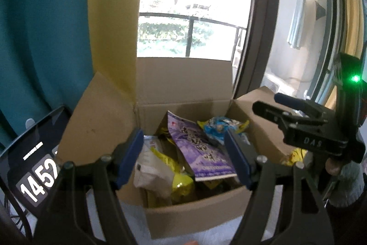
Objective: Organize snacks
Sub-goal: 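Carry the purple bag and blue chip bag into the box and open both tools, then move both tools back from the box to the remaining snacks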
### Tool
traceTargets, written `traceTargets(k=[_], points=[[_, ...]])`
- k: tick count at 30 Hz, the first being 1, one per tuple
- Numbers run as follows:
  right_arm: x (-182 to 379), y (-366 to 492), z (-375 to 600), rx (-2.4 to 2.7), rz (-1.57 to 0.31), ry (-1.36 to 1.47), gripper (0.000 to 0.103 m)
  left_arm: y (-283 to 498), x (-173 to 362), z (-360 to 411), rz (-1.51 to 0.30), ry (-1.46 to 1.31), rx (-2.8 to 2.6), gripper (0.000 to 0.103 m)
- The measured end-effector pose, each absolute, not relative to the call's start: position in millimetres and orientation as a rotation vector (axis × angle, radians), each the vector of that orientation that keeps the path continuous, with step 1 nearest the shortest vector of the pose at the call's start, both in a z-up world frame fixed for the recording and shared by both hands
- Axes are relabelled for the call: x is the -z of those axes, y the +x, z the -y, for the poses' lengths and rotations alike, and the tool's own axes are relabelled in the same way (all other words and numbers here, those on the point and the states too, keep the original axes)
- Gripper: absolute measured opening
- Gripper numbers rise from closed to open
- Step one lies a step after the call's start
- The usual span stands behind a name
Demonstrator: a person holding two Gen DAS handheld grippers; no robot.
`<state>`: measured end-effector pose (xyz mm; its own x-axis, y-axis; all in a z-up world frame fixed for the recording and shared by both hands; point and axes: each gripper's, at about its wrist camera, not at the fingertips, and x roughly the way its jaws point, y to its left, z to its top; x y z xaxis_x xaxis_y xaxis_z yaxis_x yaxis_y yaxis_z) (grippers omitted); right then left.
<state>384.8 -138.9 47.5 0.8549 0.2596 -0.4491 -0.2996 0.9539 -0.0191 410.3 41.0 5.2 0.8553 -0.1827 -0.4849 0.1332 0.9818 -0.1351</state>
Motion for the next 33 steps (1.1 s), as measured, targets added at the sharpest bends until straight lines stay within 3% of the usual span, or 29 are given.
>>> traceTargets(k=[18,33], points=[[-58.3,282.8,142.6,-0.291,-0.433,-0.116,0.084,305.0,-29.1,-27.3,-0.461,-0.091,0.189,0.076],[-34.4,210.6,152.6,-0.279,-0.448,-0.108,0.084,219.9,3.9,-16.2,-0.485,-0.178,0.23,0.078]])
